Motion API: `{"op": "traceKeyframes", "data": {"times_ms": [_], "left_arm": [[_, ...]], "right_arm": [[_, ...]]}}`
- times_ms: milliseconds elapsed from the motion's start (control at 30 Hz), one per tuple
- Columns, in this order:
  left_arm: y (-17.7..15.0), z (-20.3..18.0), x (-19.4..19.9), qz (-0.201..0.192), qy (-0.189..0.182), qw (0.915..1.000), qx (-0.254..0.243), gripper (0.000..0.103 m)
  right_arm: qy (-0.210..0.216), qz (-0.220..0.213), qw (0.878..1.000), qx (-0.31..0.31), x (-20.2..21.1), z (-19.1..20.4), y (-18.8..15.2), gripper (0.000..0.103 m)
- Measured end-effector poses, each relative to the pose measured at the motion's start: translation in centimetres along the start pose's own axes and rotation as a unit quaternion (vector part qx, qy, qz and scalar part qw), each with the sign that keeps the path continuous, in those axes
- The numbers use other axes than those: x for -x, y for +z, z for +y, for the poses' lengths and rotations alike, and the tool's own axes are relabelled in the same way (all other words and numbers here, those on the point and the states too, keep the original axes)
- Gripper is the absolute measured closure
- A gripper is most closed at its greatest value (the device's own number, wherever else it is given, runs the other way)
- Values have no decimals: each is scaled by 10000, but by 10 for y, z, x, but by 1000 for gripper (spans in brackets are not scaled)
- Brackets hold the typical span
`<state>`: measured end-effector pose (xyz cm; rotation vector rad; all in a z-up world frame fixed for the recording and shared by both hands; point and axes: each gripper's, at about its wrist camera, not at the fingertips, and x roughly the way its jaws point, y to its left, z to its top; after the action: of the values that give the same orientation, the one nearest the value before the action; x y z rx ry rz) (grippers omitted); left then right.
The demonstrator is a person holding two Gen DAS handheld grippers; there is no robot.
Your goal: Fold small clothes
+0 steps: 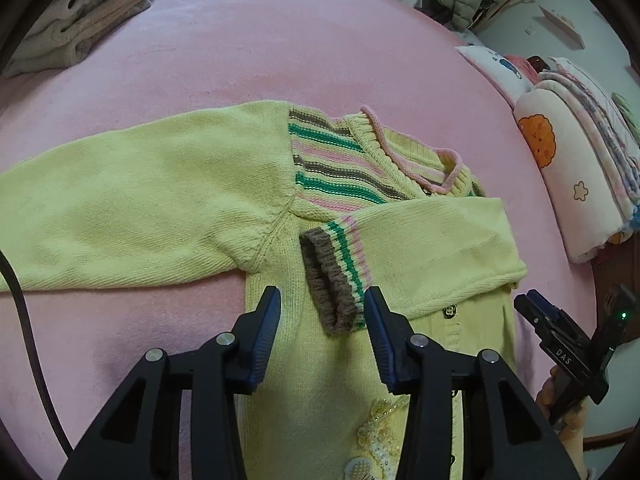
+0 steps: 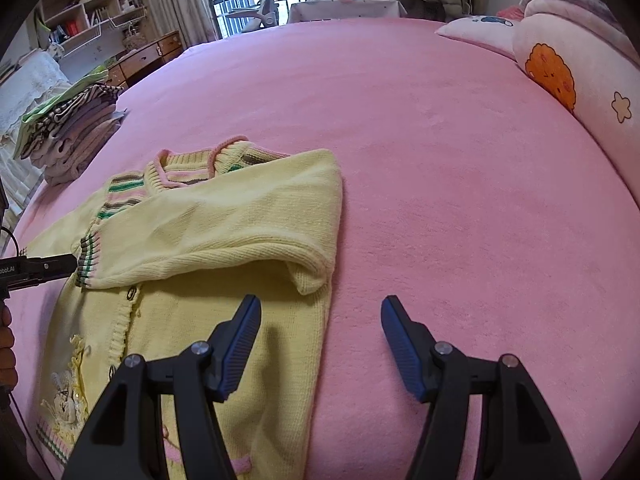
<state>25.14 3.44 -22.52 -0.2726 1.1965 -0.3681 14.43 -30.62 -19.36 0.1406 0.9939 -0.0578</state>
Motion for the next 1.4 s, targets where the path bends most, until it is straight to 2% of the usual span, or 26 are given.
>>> {"op": "traceKeyframes", "data": {"times_ms": [133,267,367,567,600,667,700,833,1067,1167,1267,1333,1400], "left_arm": [[-1,-13,5,-103,5,9995,-305,61],[-4,-28,-5,32,-69,9988,-486,61],[-5,-28,-18,216,-12,9988,-447,61],[-3,-21,-30,310,-95,9993,-202,61],[-3,-21,-32,307,-111,9994,-134,63],[-1,-21,-31,249,-157,9995,-89,91],[0,-23,-33,242,-200,9994,-118,96],[0,-40,-25,-57,-43,9991,-423,98],[7,-48,3,-519,291,9968,-527,99],[14,-45,12,-581,407,9957,-601,99],[10,-47,2,-435,631,9947,-683,99],[5,-47,-6,-298,763,9940,-721,99],[1,-50,-21,-190,907,9926,-782,99]], "right_arm": [[50,-12,10000,-19,-1,-1,0,40],[63,-53,10000,9,1,-1,-1,40],[62,-88,9999,74,3,0,-1,40],[25,-92,9998,176,-2,2,1,40],[26,-92,9998,178,-3,2,1,40],[-1,-78,9998,185,-6,2,1,40],[-9,-72,9998,185,-8,3,1,40],[-64,-52,9998,167,-14,2,4,44],[-191,-75,9998,56,-20,-5,16,51],[-213,-39,9997,120,-26,-3,21,51],[-303,33,9991,298,-32,3,22,60],[-314,74,9988,366,-35,6,21,80],[-507,50,9977,450,-33,9,18,81]]}}
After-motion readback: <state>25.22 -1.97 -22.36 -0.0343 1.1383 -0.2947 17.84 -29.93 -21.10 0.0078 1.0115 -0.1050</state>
